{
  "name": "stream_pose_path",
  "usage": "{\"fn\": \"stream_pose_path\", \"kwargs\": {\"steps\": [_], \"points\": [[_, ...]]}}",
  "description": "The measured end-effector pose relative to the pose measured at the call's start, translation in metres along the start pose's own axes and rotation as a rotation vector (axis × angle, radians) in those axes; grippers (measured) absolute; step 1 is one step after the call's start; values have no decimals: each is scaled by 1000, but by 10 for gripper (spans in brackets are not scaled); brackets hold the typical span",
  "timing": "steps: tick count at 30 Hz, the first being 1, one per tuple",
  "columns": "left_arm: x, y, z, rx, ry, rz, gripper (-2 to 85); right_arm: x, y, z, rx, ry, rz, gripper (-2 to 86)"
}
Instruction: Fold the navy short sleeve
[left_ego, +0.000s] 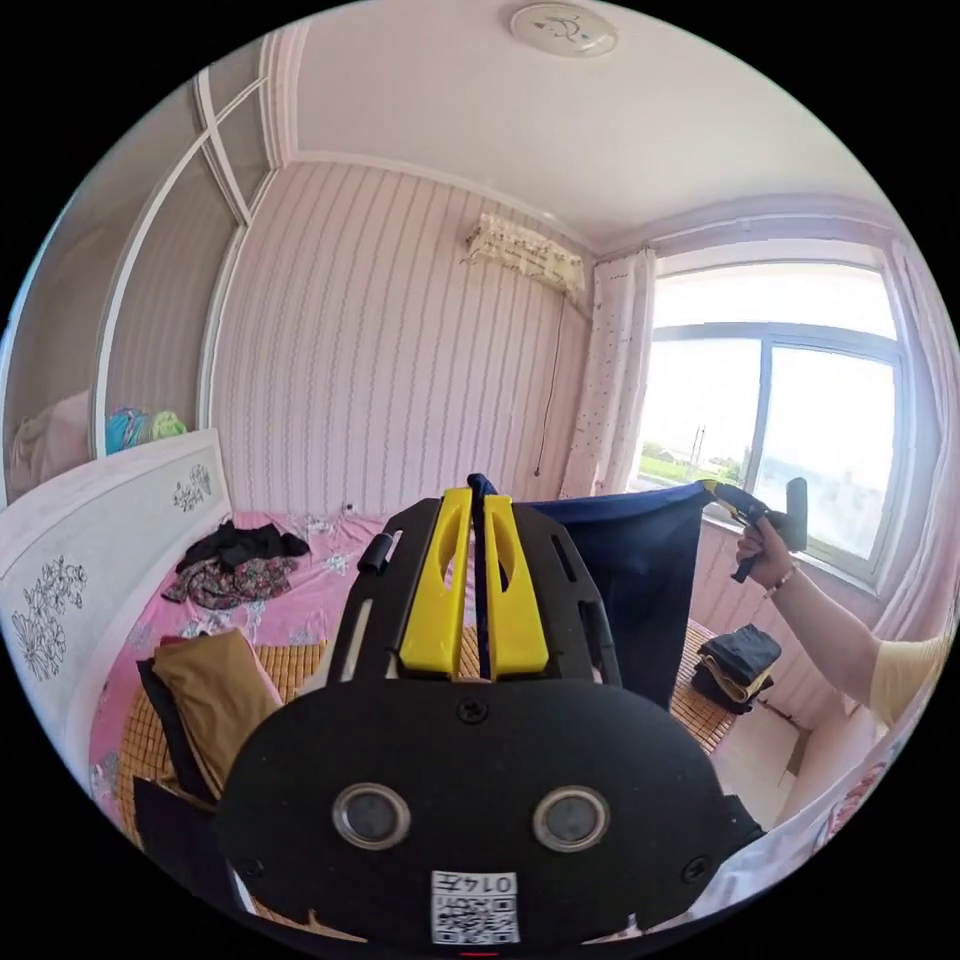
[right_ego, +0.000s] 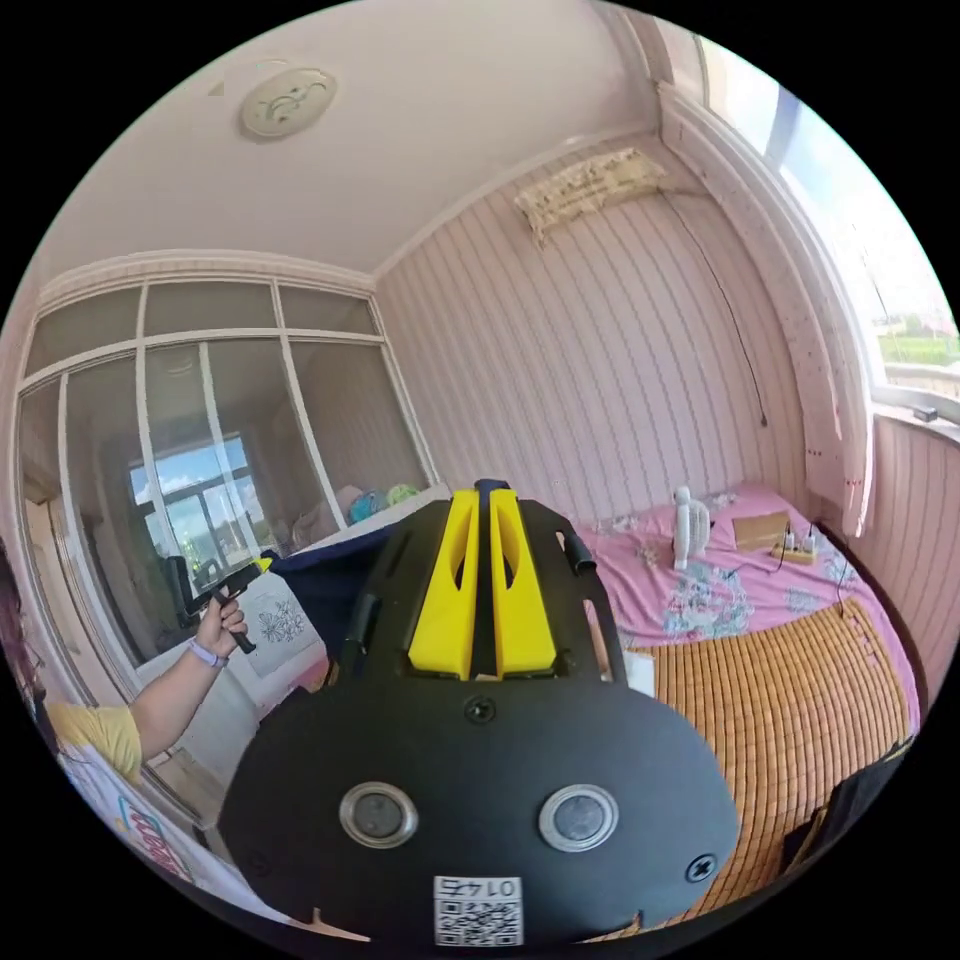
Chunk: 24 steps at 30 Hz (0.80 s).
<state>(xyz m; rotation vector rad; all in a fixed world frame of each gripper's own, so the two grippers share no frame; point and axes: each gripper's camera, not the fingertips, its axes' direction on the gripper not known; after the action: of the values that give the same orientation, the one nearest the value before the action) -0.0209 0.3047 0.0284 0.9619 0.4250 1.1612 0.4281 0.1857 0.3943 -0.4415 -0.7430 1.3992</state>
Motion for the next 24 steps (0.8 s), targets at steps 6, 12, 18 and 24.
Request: {"fn": "stream_pose_path", "kwargs": {"steps": [6, 12, 18, 24], "points": [[-10, 33, 21, -25, 70, 9, -1, 3, 46, 3, -59, 60, -181, 8], [-30, 177, 111, -427, 70, -118, 3, 57, 188, 46, -388, 183, -88, 8], [-44, 307, 182, -738, 91, -332, 6, 123, 317, 78, -734, 307, 247, 8], [-47, 367, 203, -939, 53, -337, 23, 152, 370, 80, -910, 326, 404, 10]]}}
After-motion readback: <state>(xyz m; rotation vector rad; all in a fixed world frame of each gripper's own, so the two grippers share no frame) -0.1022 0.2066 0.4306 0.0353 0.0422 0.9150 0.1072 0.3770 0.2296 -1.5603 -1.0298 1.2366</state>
